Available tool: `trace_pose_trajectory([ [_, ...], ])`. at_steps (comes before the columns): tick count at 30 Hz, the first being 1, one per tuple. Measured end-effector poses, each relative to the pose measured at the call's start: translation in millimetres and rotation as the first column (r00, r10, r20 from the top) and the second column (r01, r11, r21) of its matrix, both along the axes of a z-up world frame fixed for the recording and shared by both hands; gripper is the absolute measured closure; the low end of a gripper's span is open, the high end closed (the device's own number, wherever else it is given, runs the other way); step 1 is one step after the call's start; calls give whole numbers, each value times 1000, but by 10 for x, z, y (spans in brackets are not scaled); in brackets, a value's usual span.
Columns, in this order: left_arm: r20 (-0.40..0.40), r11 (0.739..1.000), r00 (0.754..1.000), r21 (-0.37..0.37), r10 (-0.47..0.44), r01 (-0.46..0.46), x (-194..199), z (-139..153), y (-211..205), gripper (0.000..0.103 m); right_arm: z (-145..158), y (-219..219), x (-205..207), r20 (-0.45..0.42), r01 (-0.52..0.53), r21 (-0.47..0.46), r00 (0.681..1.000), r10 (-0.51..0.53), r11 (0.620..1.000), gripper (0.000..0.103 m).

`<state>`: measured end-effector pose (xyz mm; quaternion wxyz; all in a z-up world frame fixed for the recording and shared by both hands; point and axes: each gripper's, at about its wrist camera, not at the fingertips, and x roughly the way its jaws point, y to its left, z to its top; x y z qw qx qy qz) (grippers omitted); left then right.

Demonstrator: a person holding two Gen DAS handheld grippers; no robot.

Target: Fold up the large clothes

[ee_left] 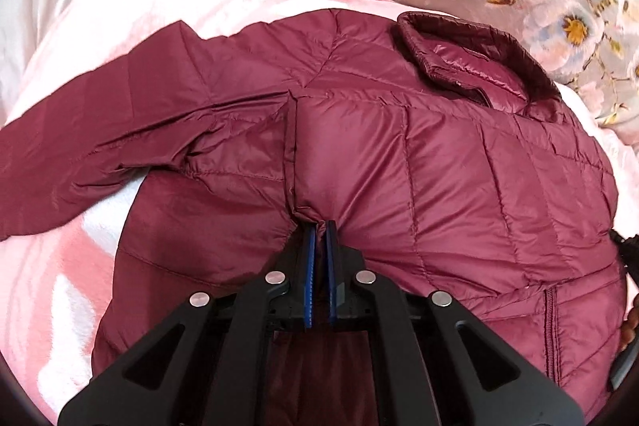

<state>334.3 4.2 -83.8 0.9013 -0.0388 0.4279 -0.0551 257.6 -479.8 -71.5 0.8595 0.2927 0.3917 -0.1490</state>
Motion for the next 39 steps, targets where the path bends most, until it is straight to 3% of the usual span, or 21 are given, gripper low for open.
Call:
trace_pose_trajectory([
  [2,2,1000,1000,-10,-2,2,-9,8,18,98,134,60,-110,-15,63,-44,998,-64,997,89],
  [4,-9,1000,1000,-11,5,-5,-21,58,39,92,347,221,-235,13,92,-122,996,-91,988,88],
  [6,-1,1000,1000,-11,26,-26,-104,209,85,80,560,528,-240,45,-14,-176,999,23,984,88],
  [8,45,999,998,-32,44,-43,-211,414,125,55,676,809,-170,42,-119,-209,991,130,971,88],
  [11,82,997,996,-69,35,-29,-302,680,89,43,699,1344,-7,10,-288,-228,955,298,930,88],
  [14,57,998,998,-55,-35,39,-265,710,-138,42,572,1821,146,-27,-402,-219,913,407,889,88],
  [17,-19,997,996,-3,-82,81,-164,475,-379,42,424,2193,233,-75,-471,-258,880,469,843,88],
  [20,-77,997,994,14,-81,82,-101,170,-433,42,242,2332,262,-114,-504,-241,864,491,830,88],
  [26,2,994,997,86,-75,74,-239,25,-510,39,46,2302,295,-104,-499,-222,866,488,838,89],
  [32,14,991,997,112,-77,75,-234,17,-559,37,34,2399,240,-99,-484,-289,873,477,826,89],
  [39,16,988,997,133,-76,73,-244,10,-579,36,34,2409,246,-105,-483,-304,874,475,821,89],
])
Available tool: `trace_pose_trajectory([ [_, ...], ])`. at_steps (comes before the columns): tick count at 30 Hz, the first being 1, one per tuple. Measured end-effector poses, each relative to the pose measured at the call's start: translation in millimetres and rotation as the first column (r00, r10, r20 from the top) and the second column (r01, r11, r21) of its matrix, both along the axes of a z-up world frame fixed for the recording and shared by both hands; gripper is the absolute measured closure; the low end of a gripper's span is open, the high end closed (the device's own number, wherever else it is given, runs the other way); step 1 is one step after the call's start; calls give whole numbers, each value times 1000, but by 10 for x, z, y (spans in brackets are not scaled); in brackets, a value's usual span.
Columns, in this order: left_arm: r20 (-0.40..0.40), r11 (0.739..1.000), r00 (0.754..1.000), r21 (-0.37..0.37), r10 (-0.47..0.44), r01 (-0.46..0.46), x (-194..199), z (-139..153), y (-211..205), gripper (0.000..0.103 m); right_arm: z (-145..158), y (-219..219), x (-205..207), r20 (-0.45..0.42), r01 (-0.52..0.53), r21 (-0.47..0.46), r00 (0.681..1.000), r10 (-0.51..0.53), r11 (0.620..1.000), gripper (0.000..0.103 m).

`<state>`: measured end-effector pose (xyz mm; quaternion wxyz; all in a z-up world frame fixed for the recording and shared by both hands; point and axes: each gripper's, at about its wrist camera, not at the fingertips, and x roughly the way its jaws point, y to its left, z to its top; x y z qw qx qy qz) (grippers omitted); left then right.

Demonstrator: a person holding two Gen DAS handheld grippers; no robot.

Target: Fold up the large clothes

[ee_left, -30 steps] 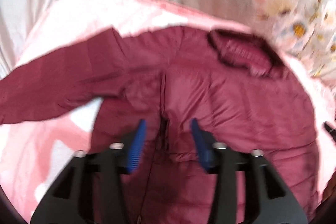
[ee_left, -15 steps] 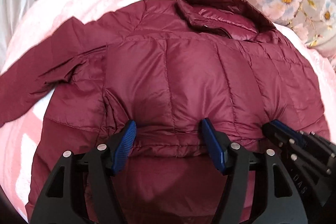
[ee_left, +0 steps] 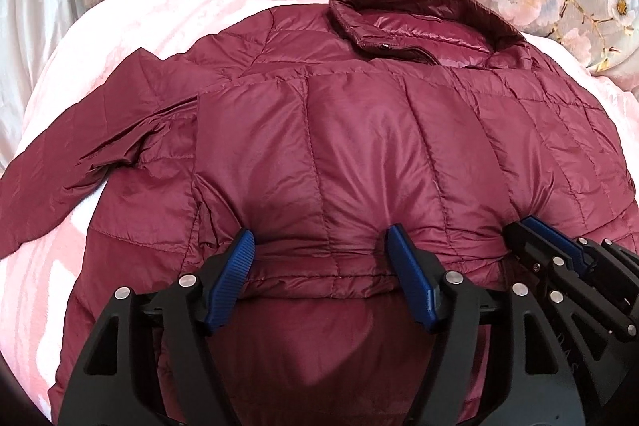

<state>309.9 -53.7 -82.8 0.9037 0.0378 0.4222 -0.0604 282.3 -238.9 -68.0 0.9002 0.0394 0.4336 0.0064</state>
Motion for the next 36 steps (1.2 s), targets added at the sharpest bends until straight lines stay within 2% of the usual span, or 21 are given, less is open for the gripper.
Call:
trace_pose_trajectory([
  [6,-1,1000,1000,-13,-4,4,4,9,8,34,-3,60,4,0,1,-49,1000,-1,999,89],
  [8,-9,997,1000,-69,-26,25,14,24,58,23,-2,58,5,0,1,-47,1000,-1,999,89],
  [10,-1,988,1000,-155,-21,21,-19,81,195,22,-3,56,7,0,1,-44,1000,-1,999,90],
  [14,24,967,996,-243,85,-77,-260,346,755,14,0,48,8,0,1,-44,1000,-1,999,90],
  [17,26,937,983,-310,181,-164,-430,537,1463,10,4,36,6,1,2,-30,1000,-2,1000,90],
  [20,0,890,939,-321,343,-325,-510,600,2346,9,13,17,0,4,3,-16,1000,-3,1000,90],
  [22,-38,837,887,-313,461,-448,-537,552,2953,9,16,41,-4,5,6,-31,1000,-6,1000,90],
  [23,-61,805,856,-311,514,-506,-557,503,3233,10,18,58,-5,5,6,-43,1000,-6,999,89],
  [25,-115,717,783,-339,611,-609,-628,360,3795,10,19,91,-6,6,7,-67,1000,-7,998,89],
  [28,-183,621,715,-384,674,-683,-672,193,4251,10,17,104,-6,6,7,-80,1000,-6,997,88],
  [29,-205,595,701,-399,684,-697,-661,131,4357,11,17,103,-7,6,7,-79,1000,-6,997,88],
  [31,-225,567,693,-432,685,-701,-626,71,4473,11,15,106,-8,7,9,-84,1000,-8,996,88],
  [33,-201,575,692,-425,693,-699,-585,82,4446,12,15,108,-11,8,13,-89,1000,-13,996,88],
  [34,-183,594,703,-416,688,-689,-523,97,4407,23,15,105,-12,8,15,-91,1000,-15,996,88],
  [35,-177,603,708,-408,684,-685,-497,94,4396,44,18,103,-13,9,16,-91,1000,-16,996,87],
  [36,-180,612,715,-403,676,-680,-442,94,4368,54,18,99,-14,9,19,-90,1000,-18,996,87],
])
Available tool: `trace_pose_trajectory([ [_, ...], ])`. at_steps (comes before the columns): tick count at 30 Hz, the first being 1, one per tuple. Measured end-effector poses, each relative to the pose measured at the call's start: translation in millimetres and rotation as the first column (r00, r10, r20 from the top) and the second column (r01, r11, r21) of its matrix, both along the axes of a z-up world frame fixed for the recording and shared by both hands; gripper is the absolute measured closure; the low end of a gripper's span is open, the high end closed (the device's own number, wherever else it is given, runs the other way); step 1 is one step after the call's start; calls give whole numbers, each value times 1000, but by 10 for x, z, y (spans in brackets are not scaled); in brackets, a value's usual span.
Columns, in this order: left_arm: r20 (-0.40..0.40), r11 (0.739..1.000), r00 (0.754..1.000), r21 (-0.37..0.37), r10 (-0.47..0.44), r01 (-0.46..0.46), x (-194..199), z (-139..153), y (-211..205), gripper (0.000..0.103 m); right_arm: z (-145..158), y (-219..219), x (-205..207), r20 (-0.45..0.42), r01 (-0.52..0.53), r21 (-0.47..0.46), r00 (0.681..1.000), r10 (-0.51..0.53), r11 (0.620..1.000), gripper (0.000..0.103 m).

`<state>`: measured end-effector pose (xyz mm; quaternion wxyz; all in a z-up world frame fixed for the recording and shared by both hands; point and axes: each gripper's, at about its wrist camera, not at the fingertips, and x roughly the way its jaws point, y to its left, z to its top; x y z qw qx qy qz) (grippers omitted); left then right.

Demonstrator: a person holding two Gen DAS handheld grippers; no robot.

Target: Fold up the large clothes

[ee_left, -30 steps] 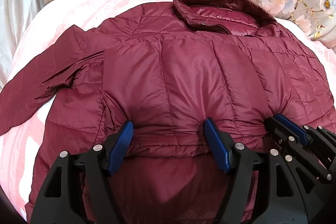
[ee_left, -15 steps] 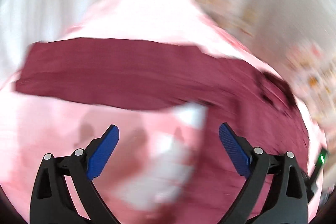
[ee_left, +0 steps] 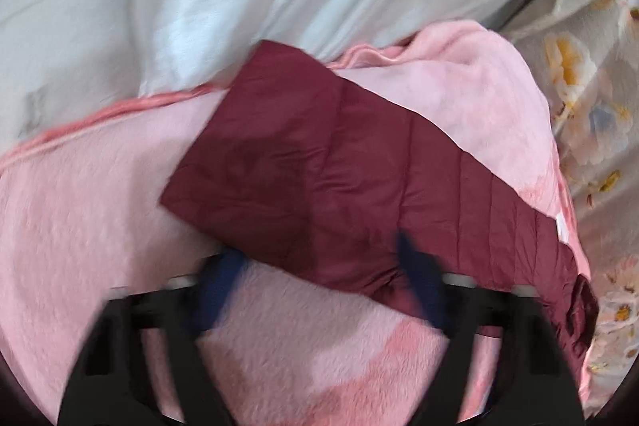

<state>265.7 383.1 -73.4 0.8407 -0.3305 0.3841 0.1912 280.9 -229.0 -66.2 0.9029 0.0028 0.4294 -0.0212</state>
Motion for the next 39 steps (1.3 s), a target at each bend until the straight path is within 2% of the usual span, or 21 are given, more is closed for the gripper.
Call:
trace_pose_trajectory([
  [2,21,999,999,-43,-28,29,76,4,11,99,1,-7,-1,0,1,3,1000,-1,1000,86],
  [3,35,997,998,-55,-50,52,116,37,22,100,2,-14,-2,1,1,7,1000,-1,1000,86],
  [7,114,988,981,41,-155,151,210,473,-328,100,13,-38,-13,8,6,22,1000,-6,1000,85],
  [9,161,971,959,86,-233,221,262,767,-641,101,28,-58,-29,18,22,20,1000,-22,1000,78],
  [11,222,940,915,135,-338,315,310,1129,-1101,101,54,-71,-49,27,45,8,999,-46,999,64],
  [13,264,895,856,176,-445,411,376,1450,-1621,101,122,-66,-128,55,71,-11,996,-71,997,51],
  [15,286,850,801,208,-527,485,417,1655,-2075,101,233,-75,-262,94,92,-4,991,-91,996,47],
  [17,299,779,719,232,-627,582,435,1839,-2723,101,314,-112,-373,106,102,32,989,-105,994,45],
  [18,297,753,692,237,-658,614,429,1855,-2950,101,359,-164,-455,107,105,70,988,-112,992,45],
  [19,289,712,651,244,-702,659,412,1875,-3281,101,391,-213,-522,107,109,98,987,-119,989,44],
  [21,268,640,584,249,-766,727,369,1830,-3832,101,434,-319,-662,108,120,134,985,-135,984,44],
  [22,251,595,543,240,-802,767,340,1750,-4158,100,444,-373,-721,109,126,145,984,-142,981,44],
  [25,212,514,478,170,-852,841,314,1439,-4752,98,433,-574,-923,100,159,172,979,-178,972,43],
  [27,146,457,439,134,-887,879,297,1154,-5155,90,387,-727,-1054,84,181,202,976,-201,963,43],
  [29,112,443,432,105,-895,890,302,972,-5358,38,340,-830,-1129,68,197,218,974,-216,956,43],
  [30,122,449,437,98,-891,888,297,922,-5406,29,323,-876,-1156,62,203,223,973,-221,954,43],
  [31,147,468,452,99,-880,878,261,897,-5399,26,307,-929,-1192,57,209,228,972,-227,951,43],
  [34,177,466,441,143,-880,873,187,990,-5247,26,301,-1034,-1218,47,215,264,971,-235,940,43],
  [35,184,476,448,157,-875,866,187,1024,-5168,26,310,-1078,-1209,43,215,291,970,-237,932,43],
  [37,200,523,490,174,-849,834,219,1091,-4855,26,341,-1137,-1167,40,210,338,971,-237,917,43],
  [39,197,597,567,156,-800,787,358,1080,-4432,26,391,-1159,-1072,41,196,374,973,-227,907,43],
])
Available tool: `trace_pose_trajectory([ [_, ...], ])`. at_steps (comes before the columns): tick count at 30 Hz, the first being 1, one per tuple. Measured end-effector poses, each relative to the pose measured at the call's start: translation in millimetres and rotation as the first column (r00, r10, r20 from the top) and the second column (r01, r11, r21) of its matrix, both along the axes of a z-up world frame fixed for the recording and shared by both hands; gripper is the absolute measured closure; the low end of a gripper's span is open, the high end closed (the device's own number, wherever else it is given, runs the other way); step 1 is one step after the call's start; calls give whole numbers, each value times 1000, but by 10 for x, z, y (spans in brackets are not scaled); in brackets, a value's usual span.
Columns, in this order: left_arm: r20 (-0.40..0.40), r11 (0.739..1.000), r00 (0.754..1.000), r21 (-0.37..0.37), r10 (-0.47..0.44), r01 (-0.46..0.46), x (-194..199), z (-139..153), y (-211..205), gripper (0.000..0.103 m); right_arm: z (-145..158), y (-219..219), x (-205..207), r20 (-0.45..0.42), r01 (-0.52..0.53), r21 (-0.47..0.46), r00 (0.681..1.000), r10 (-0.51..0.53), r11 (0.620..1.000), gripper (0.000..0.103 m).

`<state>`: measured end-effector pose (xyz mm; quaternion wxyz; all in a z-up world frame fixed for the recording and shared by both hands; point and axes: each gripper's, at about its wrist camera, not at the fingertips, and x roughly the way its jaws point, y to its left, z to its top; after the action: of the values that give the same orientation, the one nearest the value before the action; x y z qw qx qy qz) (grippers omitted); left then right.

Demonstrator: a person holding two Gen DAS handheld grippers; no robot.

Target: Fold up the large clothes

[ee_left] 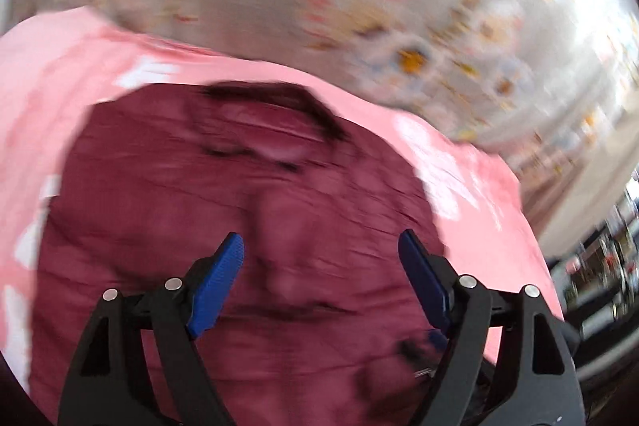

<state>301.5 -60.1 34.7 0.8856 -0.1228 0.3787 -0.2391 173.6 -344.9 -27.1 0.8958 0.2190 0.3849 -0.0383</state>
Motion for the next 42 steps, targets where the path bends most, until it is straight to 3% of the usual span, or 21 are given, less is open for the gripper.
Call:
trace_pose_trajectory([
  [4,-77,984,981,0,177,-177,320,-200,773,26,65,-15,270,12,-21,71,1000,20,997,43],
  [9,-246,946,922,-55,298,-321,648,-626,1495,28,62,205,616,-15,-62,53,998,63,997,42],
  [12,-298,934,897,-43,328,-356,760,-851,1674,29,36,536,723,-39,-150,-56,988,148,987,42],
  [13,-301,935,895,-32,329,-354,776,-886,1673,30,18,664,772,-61,-177,-131,983,171,975,42],
  [15,-304,938,893,8,332,-346,811,-994,1644,31,-13,784,874,-92,-171,-285,984,151,943,43],
  [16,-302,939,893,24,334,-343,826,-1032,1620,32,-1,740,894,-85,-144,-303,989,124,942,44],
  [19,-279,938,898,44,341,-343,812,-1080,1625,33,72,193,864,-35,75,-197,996,-83,978,44],
  [22,-270,939,900,63,342,-338,814,-1083,1605,33,28,-323,670,-31,248,-56,968,-250,967,41],
  [25,-282,936,894,47,348,-350,807,-1042,1613,33,-22,-494,544,-39,229,32,973,-228,973,41],
  [31,-360,927,878,-81,316,-367,906,-993,1627,33,-48,-525,719,-40,141,55,989,-139,988,39],
  [33,-377,920,871,-101,316,-378,945,-1000,1617,47,-93,-563,796,-53,152,77,988,-148,985,40],
  [34,-379,921,868,-90,320,-379,974,-1000,1604,71,-95,-527,805,-54,148,79,988,-144,986,59],
  [35,-376,924,868,-72,323,-375,992,-994,1587,94,-77,-510,841,-53,137,77,990,-133,988,89],
  [36,-367,926,871,-62,325,-372,998,-979,1580,98,-21,-488,876,-54,119,62,992,-116,991,95],
  [38,-341,929,882,-58,325,-365,957,-925,1598,100,146,-455,846,4,96,59,995,-96,994,96],
  [40,-290,928,894,-45,341,-369,865,-842,1640,101,375,-389,734,84,73,9,994,-73,997,97],
  [42,-244,929,904,-29,351,-369,771,-796,1676,101,429,-315,671,89,69,-83,994,-61,994,98],
])
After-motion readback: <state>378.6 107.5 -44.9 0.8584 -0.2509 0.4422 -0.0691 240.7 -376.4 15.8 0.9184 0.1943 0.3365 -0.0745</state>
